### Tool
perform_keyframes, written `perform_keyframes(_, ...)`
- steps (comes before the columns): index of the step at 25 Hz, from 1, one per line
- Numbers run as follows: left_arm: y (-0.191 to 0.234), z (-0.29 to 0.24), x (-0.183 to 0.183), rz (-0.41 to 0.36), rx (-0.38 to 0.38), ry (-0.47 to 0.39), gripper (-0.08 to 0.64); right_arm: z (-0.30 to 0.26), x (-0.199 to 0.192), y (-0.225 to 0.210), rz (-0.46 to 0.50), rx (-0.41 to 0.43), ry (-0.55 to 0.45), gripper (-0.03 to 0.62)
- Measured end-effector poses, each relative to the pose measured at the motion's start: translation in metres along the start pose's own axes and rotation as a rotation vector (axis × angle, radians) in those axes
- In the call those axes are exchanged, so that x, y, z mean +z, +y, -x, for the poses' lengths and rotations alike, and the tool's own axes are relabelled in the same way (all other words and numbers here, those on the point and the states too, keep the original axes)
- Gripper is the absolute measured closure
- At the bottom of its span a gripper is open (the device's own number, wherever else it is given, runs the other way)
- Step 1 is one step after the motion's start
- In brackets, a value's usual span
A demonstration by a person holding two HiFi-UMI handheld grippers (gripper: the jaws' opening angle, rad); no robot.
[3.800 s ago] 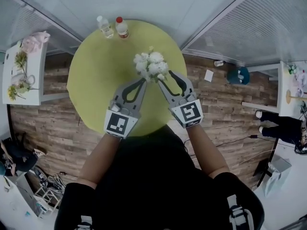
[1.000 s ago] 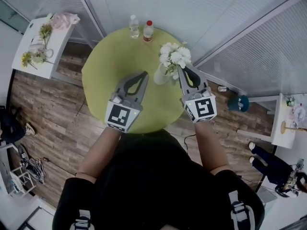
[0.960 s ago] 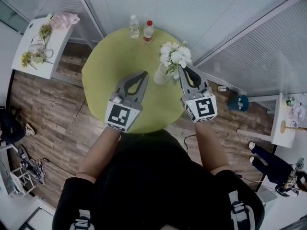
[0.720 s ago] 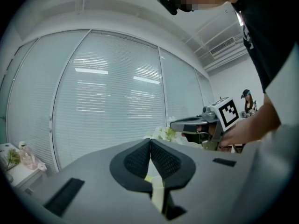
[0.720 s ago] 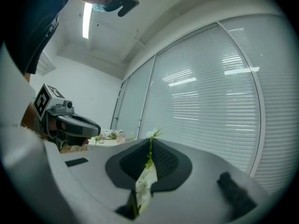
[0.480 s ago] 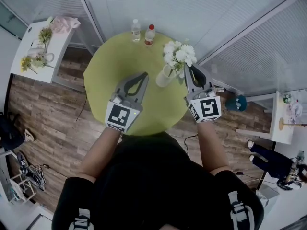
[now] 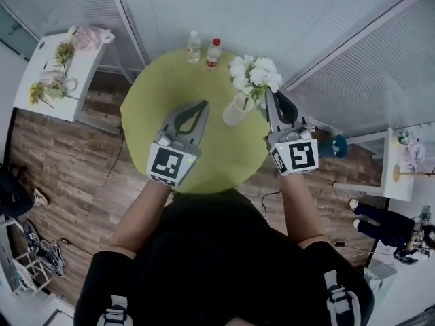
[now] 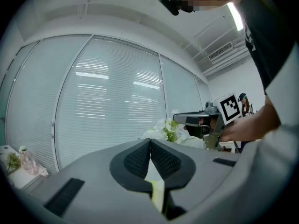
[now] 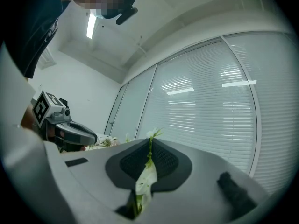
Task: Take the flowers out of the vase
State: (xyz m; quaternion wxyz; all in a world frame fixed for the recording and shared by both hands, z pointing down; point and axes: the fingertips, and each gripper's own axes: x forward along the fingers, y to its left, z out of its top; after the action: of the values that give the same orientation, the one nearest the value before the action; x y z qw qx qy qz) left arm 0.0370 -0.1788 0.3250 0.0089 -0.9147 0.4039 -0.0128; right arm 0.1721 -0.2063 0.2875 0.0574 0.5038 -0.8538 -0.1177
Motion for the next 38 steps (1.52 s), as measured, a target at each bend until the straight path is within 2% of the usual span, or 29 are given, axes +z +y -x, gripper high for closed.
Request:
perform_keyframes(11,0.006,0.028,0.010,0.011,0.009,-0.030,0.546,0.007,0.038,0.019,0.034,-0.007,-0.047,0.566)
perform_keyframes(16,0.010,0.042,0.012,0.010,0.015,-0.038,0.546,0.010,0.046,0.040,0.032,0.021,-0.053,0.566)
perform_keyframes(26,0.023,0.077,0.006,0.012,0.019,-0.025,0.546,0.007,0.041,0.088,0.017,0.056,-0.026,0.566)
perform_keyframes(38,0.045,0.121,-0.023,0.023,-0.026,0.010,0.546,-0.002,0.019,0.168,-0.017,0.091,0.025,0.566)
